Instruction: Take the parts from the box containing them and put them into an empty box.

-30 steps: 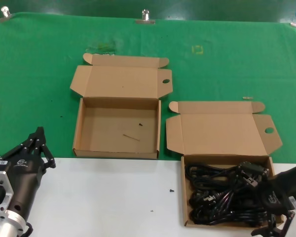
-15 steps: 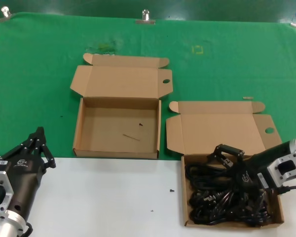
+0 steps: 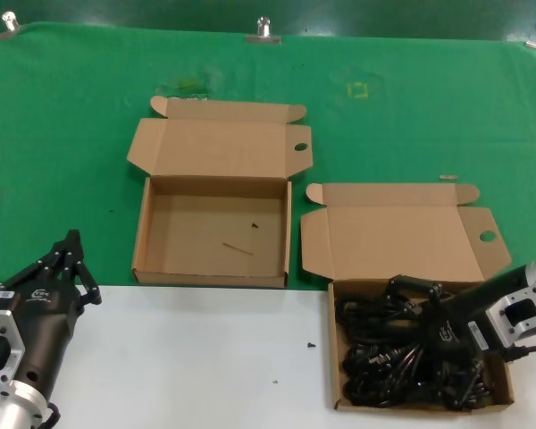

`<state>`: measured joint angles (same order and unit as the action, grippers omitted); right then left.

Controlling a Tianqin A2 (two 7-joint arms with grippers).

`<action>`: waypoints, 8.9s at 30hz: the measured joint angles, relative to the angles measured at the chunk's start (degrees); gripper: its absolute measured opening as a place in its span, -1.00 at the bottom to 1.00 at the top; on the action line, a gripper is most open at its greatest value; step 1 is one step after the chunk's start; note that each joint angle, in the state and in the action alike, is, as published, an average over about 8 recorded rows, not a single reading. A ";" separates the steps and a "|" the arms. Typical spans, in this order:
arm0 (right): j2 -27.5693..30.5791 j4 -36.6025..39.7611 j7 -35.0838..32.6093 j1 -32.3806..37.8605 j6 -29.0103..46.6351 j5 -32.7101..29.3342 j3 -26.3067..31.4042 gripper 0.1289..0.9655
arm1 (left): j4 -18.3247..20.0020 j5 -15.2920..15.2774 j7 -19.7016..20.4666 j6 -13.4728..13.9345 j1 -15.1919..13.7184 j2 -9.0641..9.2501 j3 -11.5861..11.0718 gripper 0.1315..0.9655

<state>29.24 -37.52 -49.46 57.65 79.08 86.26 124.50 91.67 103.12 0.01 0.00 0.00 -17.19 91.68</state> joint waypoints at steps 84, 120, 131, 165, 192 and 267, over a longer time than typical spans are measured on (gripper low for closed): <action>-13.62 11.91 7.45 8.11 -10.68 8.18 -9.07 -0.61 | 0.00 -0.01 0.01 0.00 0.00 0.00 0.00 -0.98; -29.22 24.94 -1.44 10.47 -34.73 52.39 24.23 -0.61 | 0.00 -0.01 0.01 0.00 0.00 0.00 0.00 -0.98; -29.24 22.87 -1.18 9.82 -40.30 60.72 32.64 -0.61 | 0.00 -0.01 0.01 0.00 0.00 0.00 0.00 -0.98; -29.24 21.85 -3.42 8.11 -46.28 62.83 33.23 -0.40 | 0.00 -0.01 0.01 0.00 0.00 0.00 0.00 -0.98; -29.24 22.32 -5.07 7.98 -45.51 65.35 33.24 0.60 | 0.00 -0.01 0.01 0.00 0.00 0.00 0.00 -0.86; -14.97 -41.21 40.19 -46.54 -73.38 25.08 -21.64 1.00 | 0.00 0.01 0.00 0.00 0.00 0.00 0.00 1.00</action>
<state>14.28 -78.73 -9.27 11.11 5.70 111.35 102.85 91.67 103.13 0.01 0.00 0.00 -17.19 91.68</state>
